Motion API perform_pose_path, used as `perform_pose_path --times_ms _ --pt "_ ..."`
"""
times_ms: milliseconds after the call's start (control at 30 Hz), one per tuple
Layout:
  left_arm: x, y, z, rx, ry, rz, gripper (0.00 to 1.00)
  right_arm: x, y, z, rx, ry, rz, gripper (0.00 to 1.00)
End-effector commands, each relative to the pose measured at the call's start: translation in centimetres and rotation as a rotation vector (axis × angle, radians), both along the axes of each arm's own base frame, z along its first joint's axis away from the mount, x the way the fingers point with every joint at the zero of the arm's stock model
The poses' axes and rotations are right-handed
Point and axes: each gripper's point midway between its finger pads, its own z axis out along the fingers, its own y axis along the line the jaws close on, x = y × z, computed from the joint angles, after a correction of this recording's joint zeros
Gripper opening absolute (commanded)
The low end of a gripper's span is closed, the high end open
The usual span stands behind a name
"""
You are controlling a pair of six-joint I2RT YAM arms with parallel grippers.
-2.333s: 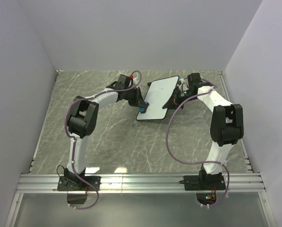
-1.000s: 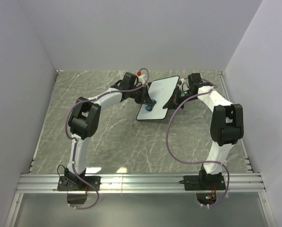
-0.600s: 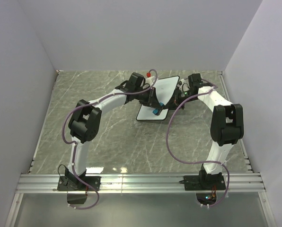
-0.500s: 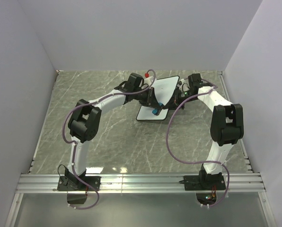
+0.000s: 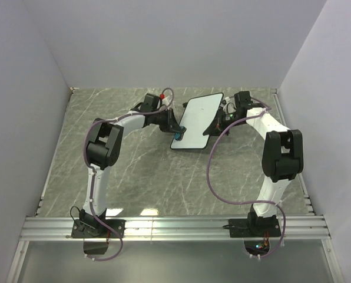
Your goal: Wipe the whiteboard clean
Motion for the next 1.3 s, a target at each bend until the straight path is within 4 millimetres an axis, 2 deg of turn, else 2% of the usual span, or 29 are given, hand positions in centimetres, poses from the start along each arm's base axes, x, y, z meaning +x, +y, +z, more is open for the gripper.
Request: perform_pose_path --times_ms 0,33,67,133,167,233,333,367,467,500,567,667,700,800,833,967,1100,1200,1233,1267 --pt "-0.8 -3.4 -1.4 0.045 0.017 -0.045 0.00 -0.1 2.0 0.3 0.053 -0.019 0.041 0.00" --pt "-0.5 -3.9 -0.5 0.027 0.008 -0.062 0.00 -0.2 2.0 0.3 0.053 -0.017 0.042 0.00" --pt "0.8 -5.0 1.9 -0.006 -0.054 -0.068 0.00 -0.5 2.0 0.0 0.052 -0.005 0.041 0.00" --pt "1.4 -6.3 4.4 -0.048 -0.103 -0.079 0.00 -0.8 2.0 0.0 0.057 0.000 0.039 0.00" --pt "2.0 -7.3 6.8 -0.103 -0.150 -0.096 0.00 -1.2 2.0 -0.3 0.064 0.015 0.038 0.00" --pt "2.9 -8.4 9.4 -0.167 -0.173 -0.101 0.00 -1.9 2.2 -0.6 0.073 0.043 0.034 0.00" --pt "4.3 -10.0 11.3 -0.209 -0.217 -0.099 0.00 -2.5 2.3 -0.9 0.074 0.059 0.035 0.00" --pt "4.4 -10.6 11.4 -0.213 -0.222 -0.101 0.00 -2.8 2.3 -1.2 0.072 0.071 0.036 0.00" --pt "5.9 -12.2 10.7 -0.195 -0.251 -0.079 0.00 -3.5 2.6 -1.6 0.068 0.092 0.044 0.00" --pt "6.3 -12.3 9.1 -0.173 -0.220 -0.070 0.00 -3.6 2.7 -1.6 0.067 0.096 0.046 0.00" --pt "6.9 -12.0 7.7 -0.152 -0.203 -0.036 0.00 -3.6 2.6 -1.4 0.068 0.096 0.042 0.00" --pt "7.8 -10.6 3.9 -0.053 -0.163 0.010 0.00 -3.6 2.7 -1.4 0.070 0.098 0.042 0.00" --pt "8.0 -10.2 1.9 -0.009 -0.131 0.028 0.00 -3.7 2.8 -1.4 0.069 0.101 0.043 0.00" --pt "9.0 -8.5 -0.8 0.056 -0.094 0.086 0.00 -3.5 2.8 -1.4 0.068 0.099 0.045 0.00" --pt "9.4 -7.7 -2.4 0.090 -0.068 0.115 0.00 -3.4 2.8 -1.3 0.065 0.095 0.044 0.00" --pt "11.0 -4.6 -5.2 0.163 -0.029 0.187 0.00 -3.2 2.8 -1.1 0.060 0.091 0.042 0.00" --pt "11.5 -3.1 -5.3 0.172 -0.024 0.192 0.00 -2.7 2.7 -0.8 0.054 0.078 0.041 0.00" --pt "12.4 -1.6 -1.9 0.122 -0.061 0.219 0.00 -2.0 2.5 0.0 0.044 0.050 0.031 0.00" --pt "12.5 0.2 0.0 0.110 -0.069 0.250 0.00 -1.6 2.5 0.5 0.047 0.036 0.027 0.00" --pt "12.6 0.9 1.2 0.091 -0.078 0.263 0.00 -1.3 2.3 1.0 0.049 0.017 0.018 0.00"
